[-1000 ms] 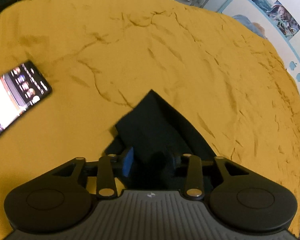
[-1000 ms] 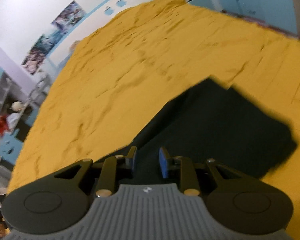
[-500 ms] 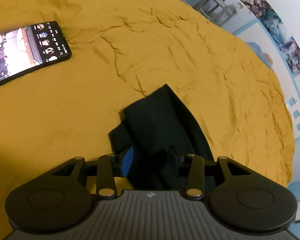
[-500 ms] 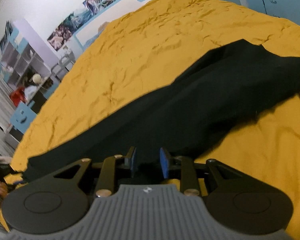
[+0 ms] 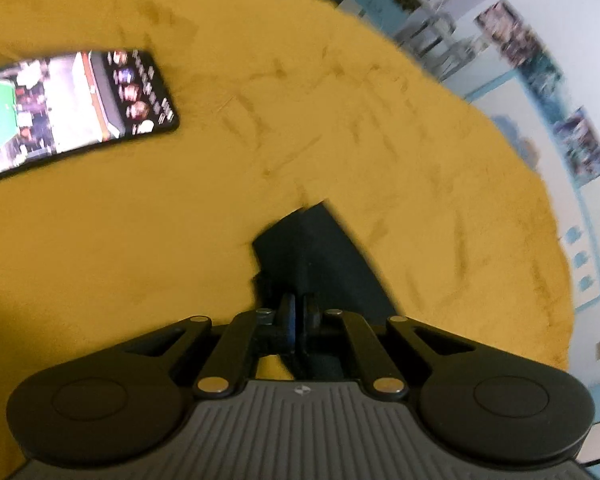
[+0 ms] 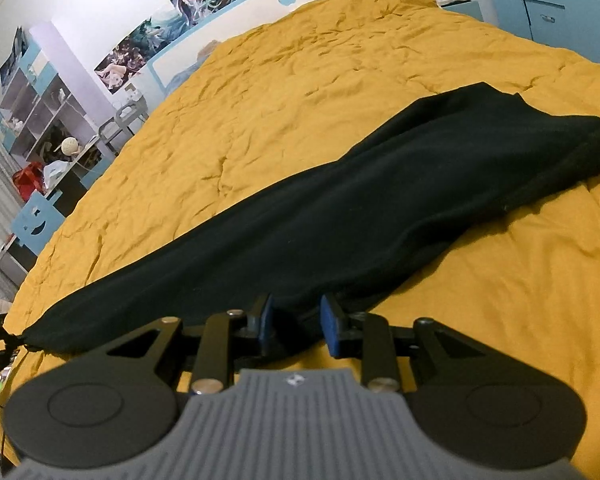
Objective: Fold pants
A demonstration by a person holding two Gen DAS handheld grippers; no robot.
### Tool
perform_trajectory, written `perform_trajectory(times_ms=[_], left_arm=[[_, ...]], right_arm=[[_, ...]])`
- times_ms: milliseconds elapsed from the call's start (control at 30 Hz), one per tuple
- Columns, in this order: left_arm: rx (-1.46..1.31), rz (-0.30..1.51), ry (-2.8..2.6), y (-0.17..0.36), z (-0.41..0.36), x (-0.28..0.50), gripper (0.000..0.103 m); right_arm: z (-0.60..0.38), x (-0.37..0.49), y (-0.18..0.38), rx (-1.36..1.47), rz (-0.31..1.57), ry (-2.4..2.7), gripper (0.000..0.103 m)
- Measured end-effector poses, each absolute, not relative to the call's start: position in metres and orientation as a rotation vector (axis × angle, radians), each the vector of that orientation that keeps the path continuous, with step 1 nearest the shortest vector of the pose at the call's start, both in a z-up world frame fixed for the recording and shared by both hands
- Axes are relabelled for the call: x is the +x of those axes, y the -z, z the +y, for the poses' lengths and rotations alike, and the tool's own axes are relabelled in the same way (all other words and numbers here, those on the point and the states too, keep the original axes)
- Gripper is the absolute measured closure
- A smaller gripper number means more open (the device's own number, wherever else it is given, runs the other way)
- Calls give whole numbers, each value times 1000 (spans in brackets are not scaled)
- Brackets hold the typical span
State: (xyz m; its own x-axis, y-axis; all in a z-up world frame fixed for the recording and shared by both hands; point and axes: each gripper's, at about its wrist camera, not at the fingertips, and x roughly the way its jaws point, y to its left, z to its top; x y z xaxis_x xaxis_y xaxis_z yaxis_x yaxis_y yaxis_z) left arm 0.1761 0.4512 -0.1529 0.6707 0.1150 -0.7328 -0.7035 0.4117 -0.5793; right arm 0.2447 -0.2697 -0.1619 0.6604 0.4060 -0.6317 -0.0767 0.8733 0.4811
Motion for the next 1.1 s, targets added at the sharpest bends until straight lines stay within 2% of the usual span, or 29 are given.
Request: perform_trajectory(times_ms=[67, 133, 400, 433, 533, 633, 767, 900, 1000, 1100], left_arm=[[-1029, 688, -566, 162, 455, 180, 97], [-1028, 680, -580, 162, 455, 179, 91], [-894, 666, -677, 132, 435, 171, 88], [-864, 660, -691, 126, 432, 171, 88], [-768, 617, -714, 103, 418, 167, 84], [-692, 574, -687, 84, 394, 169, 83], [-594, 606, -469, 73, 320, 196, 75], [-442, 680, -133, 79, 196, 224, 65], [-363, 736, 85, 92, 103, 241, 64], [-245, 772, 231, 104, 11, 254, 64]], right_arm=[[-263, 244, 160, 382, 812, -276, 79], [-252, 245, 154, 278, 798, -264, 79], [-193, 253, 162, -165, 708, -315, 78], [-189, 254, 167, -204, 732, -320, 78], [-190, 260, 184, -257, 988, -323, 79], [-208, 256, 176, -197, 1053, -338, 80], [-237, 251, 165, -83, 1026, -386, 80], [-264, 247, 148, 8, 891, -311, 78], [-288, 257, 140, -2, 791, -222, 73], [-310, 284, 137, -48, 729, -155, 73]])
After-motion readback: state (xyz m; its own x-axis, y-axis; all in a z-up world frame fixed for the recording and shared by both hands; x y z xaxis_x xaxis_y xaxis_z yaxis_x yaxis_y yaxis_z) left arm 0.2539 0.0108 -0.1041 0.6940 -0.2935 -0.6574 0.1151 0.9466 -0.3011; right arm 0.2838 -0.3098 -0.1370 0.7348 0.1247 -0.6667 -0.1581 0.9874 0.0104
